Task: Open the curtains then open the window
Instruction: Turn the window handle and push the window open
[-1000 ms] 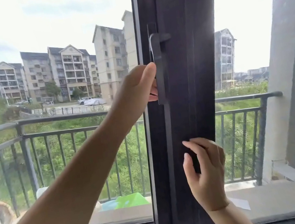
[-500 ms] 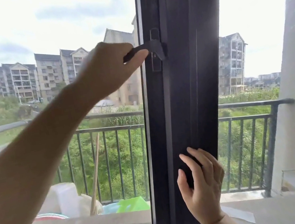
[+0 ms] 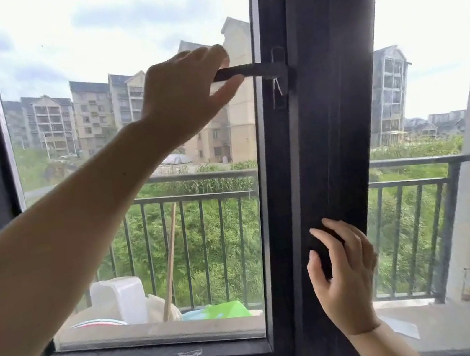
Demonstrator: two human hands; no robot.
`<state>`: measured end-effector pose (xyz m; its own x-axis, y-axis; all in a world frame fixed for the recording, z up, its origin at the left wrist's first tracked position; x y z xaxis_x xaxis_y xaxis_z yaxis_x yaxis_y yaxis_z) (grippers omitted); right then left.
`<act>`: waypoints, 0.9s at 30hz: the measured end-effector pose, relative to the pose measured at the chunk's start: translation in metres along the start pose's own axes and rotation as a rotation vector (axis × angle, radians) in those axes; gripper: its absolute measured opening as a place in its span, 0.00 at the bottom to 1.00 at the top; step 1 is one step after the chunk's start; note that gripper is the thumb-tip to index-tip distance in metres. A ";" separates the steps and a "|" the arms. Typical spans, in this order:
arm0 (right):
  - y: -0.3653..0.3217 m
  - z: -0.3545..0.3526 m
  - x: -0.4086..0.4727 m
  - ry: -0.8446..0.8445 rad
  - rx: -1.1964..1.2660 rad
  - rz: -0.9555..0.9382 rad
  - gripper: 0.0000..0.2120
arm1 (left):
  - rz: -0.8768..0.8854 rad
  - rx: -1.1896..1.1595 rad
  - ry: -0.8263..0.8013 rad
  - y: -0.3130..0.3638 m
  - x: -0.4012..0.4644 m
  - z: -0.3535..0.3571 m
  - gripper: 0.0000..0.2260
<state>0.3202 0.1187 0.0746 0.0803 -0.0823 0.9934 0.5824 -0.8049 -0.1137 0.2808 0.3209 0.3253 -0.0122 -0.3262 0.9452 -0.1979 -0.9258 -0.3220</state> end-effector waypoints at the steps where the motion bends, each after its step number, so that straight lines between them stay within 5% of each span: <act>1: -0.006 -0.005 0.002 -0.017 -0.015 0.034 0.11 | -0.036 -0.004 0.055 -0.007 -0.011 -0.004 0.17; 5: -0.048 -0.021 0.016 -0.070 0.059 0.105 0.12 | -0.209 -0.117 0.062 -0.037 -0.076 -0.007 0.17; 9: -0.090 0.009 0.019 -0.238 0.127 0.044 0.13 | 0.025 -0.054 -0.267 -0.046 -0.155 0.015 0.19; 12: -0.097 0.049 0.008 -0.315 -0.013 0.053 0.18 | 0.166 -0.021 -0.363 -0.054 -0.185 0.027 0.21; 21: -0.085 0.108 -0.018 -0.106 -0.344 -0.034 0.19 | 0.333 0.128 -0.222 -0.073 -0.199 0.053 0.26; 27: -0.076 0.139 -0.020 0.003 -0.260 -0.033 0.20 | 0.324 0.095 -0.211 -0.075 -0.195 0.059 0.26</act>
<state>0.3866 0.2627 0.0610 0.0617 -0.0551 0.9966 0.3573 -0.9311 -0.0736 0.3555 0.4426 0.1616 0.1448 -0.6269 0.7655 -0.1254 -0.7791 -0.6143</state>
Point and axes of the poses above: each hand's wrist, its own x-axis towards the middle knuckle, its own z-axis out of the palm, y = z × x, the point moved 1 cm from there along x, towards the middle knuckle, and after that the axes turned 5 degrees about y, right-handed, at the moved point
